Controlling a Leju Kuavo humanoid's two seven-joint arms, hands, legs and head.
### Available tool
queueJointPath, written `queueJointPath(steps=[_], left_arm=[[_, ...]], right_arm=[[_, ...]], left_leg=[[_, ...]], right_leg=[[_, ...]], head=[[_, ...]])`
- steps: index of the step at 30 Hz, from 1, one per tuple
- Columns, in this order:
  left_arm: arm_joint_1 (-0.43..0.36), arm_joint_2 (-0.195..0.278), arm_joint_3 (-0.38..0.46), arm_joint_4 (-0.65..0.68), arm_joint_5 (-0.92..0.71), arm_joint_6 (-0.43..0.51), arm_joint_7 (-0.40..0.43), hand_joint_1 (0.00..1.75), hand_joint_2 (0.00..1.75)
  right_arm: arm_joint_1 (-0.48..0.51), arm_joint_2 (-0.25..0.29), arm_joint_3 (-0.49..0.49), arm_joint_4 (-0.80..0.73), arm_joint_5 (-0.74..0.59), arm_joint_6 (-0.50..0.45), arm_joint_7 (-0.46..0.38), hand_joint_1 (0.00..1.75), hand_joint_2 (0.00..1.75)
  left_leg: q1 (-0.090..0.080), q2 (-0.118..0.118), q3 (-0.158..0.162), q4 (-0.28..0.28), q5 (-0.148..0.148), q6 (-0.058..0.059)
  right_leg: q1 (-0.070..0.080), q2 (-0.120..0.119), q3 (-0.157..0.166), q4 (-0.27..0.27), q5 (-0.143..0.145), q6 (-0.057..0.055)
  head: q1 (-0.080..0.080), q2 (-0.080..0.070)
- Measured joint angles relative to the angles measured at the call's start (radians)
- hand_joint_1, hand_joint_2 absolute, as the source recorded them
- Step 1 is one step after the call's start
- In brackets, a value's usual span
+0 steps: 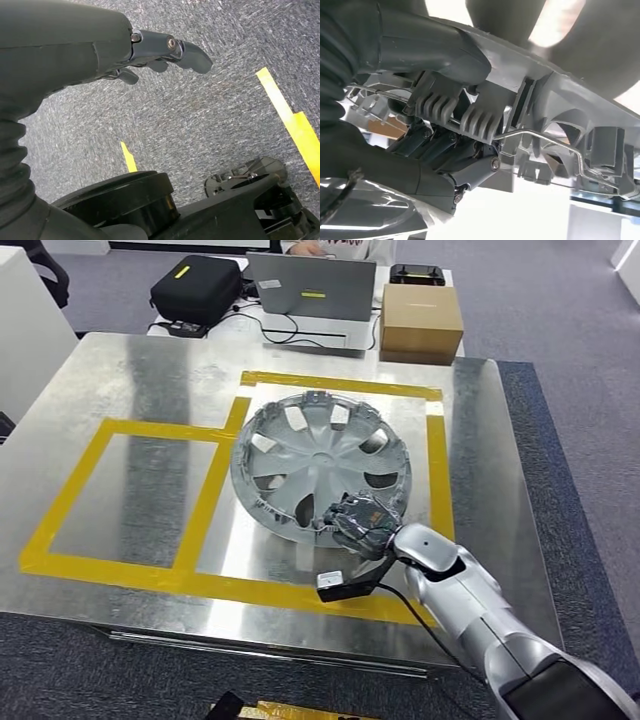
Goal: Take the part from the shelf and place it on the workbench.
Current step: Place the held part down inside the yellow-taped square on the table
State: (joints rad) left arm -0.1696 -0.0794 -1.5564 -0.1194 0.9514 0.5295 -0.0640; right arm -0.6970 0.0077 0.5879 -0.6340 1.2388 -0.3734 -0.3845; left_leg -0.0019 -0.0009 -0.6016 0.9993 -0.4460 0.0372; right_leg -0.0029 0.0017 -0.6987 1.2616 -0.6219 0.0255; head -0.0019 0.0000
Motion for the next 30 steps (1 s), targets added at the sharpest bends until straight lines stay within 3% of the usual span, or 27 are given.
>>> queueJointPath(steps=[1, 2, 5, 6, 9, 12, 13, 14, 15, 17, 18, 19, 23, 25, 27, 28, 29, 30], left_arm=[[0.000, 0.000, 0.000, 0.000, -0.001, 0.000, 0.000, 0.00, 1.75], [0.000, -0.001, 0.000, 0.000, -0.002, 0.000, 0.001, 0.00, 1.75], [-0.001, -0.003, 0.000, 0.000, -0.008, 0.000, 0.003, 0.00, 1.75], [-0.002, -0.004, 0.000, 0.000, -0.008, 0.000, 0.003, 0.00, 1.75], [-0.004, -0.004, 0.000, 0.000, -0.008, 0.000, 0.002, 0.00, 1.75], [-0.010, -0.004, 0.000, 0.000, -0.006, -0.004, -0.004, 0.00, 1.75], [-0.012, -0.005, 0.000, 0.000, -0.006, -0.007, -0.008, 0.00, 1.75], [-0.014, -0.005, 0.000, 0.000, -0.004, -0.011, -0.010, 0.00, 1.75], [-0.015, -0.006, 0.000, 0.000, -0.004, -0.015, -0.011, 0.00, 1.75], [-0.012, -0.005, 0.000, 0.000, -0.004, -0.019, -0.009, 0.00, 1.75], [-0.010, -0.004, 0.000, 0.000, -0.006, -0.018, -0.007, 0.00, 1.75], [-0.007, -0.004, 0.000, 0.000, -0.008, -0.017, -0.006, 0.00, 1.75], [-0.007, -0.004, 0.000, 0.000, -0.019, -0.008, 0.002, 0.00, 0.00], [-0.003, -0.004, 0.000, 0.000, -0.020, 0.000, 0.012, 0.00, 0.00], [0.003, -0.003, 0.000, 0.000, -0.017, 0.003, 0.020, 0.00, 0.00], [0.005, -0.003, 0.000, 0.000, -0.014, 0.004, 0.024, 0.00, 0.00], [0.006, -0.003, 0.000, 0.000, -0.011, 0.005, 0.027, 0.00, 0.00], [0.007, -0.003, 0.000, 0.000, -0.006, 0.006, 0.029, 0.00, 0.00]], right_arm=[[0.000, 0.004, 0.004, 0.000, 0.000, 0.002, 0.001, 1.75, 1.75], [-0.003, 0.013, 0.012, 0.000, 0.001, 0.007, 0.003, 1.75, 1.75], [-0.022, 0.051, 0.046, 0.002, 0.004, 0.021, 0.012, 1.75, 1.75], [-0.027, 0.057, 0.053, 0.003, 0.004, 0.022, 0.016, 1.75, 1.75], [-0.030, 0.062, 0.059, 0.003, 0.003, 0.023, 0.017, 1.75, 1.75], [-0.032, 0.066, 0.065, 0.005, 0.002, 0.024, 0.014, 1.75, 1.75], [-0.032, 0.067, 0.068, 0.006, 0.001, 0.024, 0.014, 1.75, 1.75], [-0.032, 0.069, 0.071, 0.008, 0.001, 0.024, 0.015, 1.75, 1.75], [-0.031, 0.070, 0.075, 0.010, 0.001, 0.023, 0.016, 1.31, 1.31], [-0.030, 0.074, 0.084, 0.013, -0.003, 0.022, 0.021, 0.44, 0.44], [-0.028, 0.075, 0.089, 0.016, -0.006, 0.020, 0.024, 0.00, 0.00], [-0.027, 0.077, 0.093, 0.019, -0.010, 0.017, 0.027, 0.00, 0.00], [-0.025, 0.078, 0.107, 0.028, -0.027, 0.005, 0.041, 0.00, 0.00], [-0.028, 0.078, 0.116, 0.031, -0.030, -0.002, 0.049, 0.00, 0.00], [-0.024, 0.077, 0.127, 0.035, -0.033, -0.006, 0.056, 0.00, 0.00], [-0.019, 0.075, 0.132, 0.037, -0.035, -0.007, 0.057, 0.00, 0.00], [-0.015, 0.074, 0.136, 0.038, -0.037, -0.007, 0.059, 0.00, 0.00], [-0.014, 0.073, 0.141, 0.037, -0.040, -0.007, 0.062, 0.00, 0.00]], left_leg=[[0.000, 0.000, 0.000, 0.000, 0.000, 0.000], [0.002, -0.003, 0.003, 0.003, -0.004, -0.002], [0.005, -0.010, 0.002, 0.022, -0.020, -0.025], [0.005, -0.010, -0.001, 0.027, -0.023, -0.032], [0.007, -0.007, -0.023, 0.074, -0.054, -0.045], [0.008, -0.006, -0.114, 0.259, -0.124, -0.054], [0.008, -0.006, -0.137, 0.302, -0.130, -0.054], [0.008, -0.006, -0.146, 0.310, -0.116, -0.052], [0.008, -0.006, -0.138, 0.280, -0.083, -0.049], [0.006, -0.007, -0.098, 0.162, 0.001, -0.041], [0.003, -0.007, -0.081, 0.114, 0.029, -0.038], [0.001, -0.008, -0.072, 0.086, 0.041, -0.035], [0.001, -0.009, -0.049, 0.038, 0.030, -0.021], [0.005, -0.009, -0.026, -0.005, 0.019, -0.011], [0.004, -0.008, -0.022, -0.013, 0.015, -0.006], [0.004, -0.007, -0.020, -0.012, 0.013, -0.005], [0.005, -0.006, -0.017, -0.010, 0.010, -0.003], [0.006, -0.006, -0.015, -0.006, 0.007, -0.004]], right_leg=[[0.000, 0.000, -0.012, 0.017, -0.001, 0.001], [-0.003, -0.001, -0.008, -0.010, 0.033, 0.005], [-0.007, 0.001, 0.064, -0.205, 0.145, 0.004], [-0.007, 0.003, 0.079, -0.236, 0.148, -0.002], [-0.011, 0.005, 0.085, -0.240, 0.147, -0.021], [-0.010, 0.005, 0.089, -0.241, 0.143, -0.032], [-0.009, 0.005, 0.092, -0.241, 0.141, -0.034], [-0.009, 0.007, 0.095, -0.240, 0.139, -0.035], [-0.009, 0.008, 0.098, -0.240, 0.136, -0.035], [-0.009, 0.013, 0.105, -0.241, 0.128, -0.032], [-0.008, 0.015, 0.106, -0.240, 0.126, -0.029], [-0.008, 0.015, 0.106, -0.241, 0.124, -0.025], [-0.008, 0.013, 0.093, -0.243, 0.117, -0.011], [-0.004, 0.014, 0.049, -0.176, 0.084, -0.015], [0.001, 0.017, -0.029, -0.041, 0.047, -0.024], [0.002, 0.018, -0.065, 0.012, 0.043, -0.025], [0.003, 0.018, -0.087, 0.032, 0.058, -0.023], [0.002, 0.017, -0.090, 0.010, 0.091, -0.019]], head=[[0.000, 0.000], [0.000, 0.000], [0.002, 0.000], [0.002, 0.000], [0.000, 0.000], [-0.002, 0.000], [-0.001, 0.000], [-0.002, 0.000], [-0.002, 0.000], [-0.001, 0.000], [-0.001, 0.000], [-0.001, 0.000], [0.000, 0.000], [0.003, 0.000], [0.005, 0.000], [0.005, 0.000], [0.005, 0.000], [0.005, 0.000]])
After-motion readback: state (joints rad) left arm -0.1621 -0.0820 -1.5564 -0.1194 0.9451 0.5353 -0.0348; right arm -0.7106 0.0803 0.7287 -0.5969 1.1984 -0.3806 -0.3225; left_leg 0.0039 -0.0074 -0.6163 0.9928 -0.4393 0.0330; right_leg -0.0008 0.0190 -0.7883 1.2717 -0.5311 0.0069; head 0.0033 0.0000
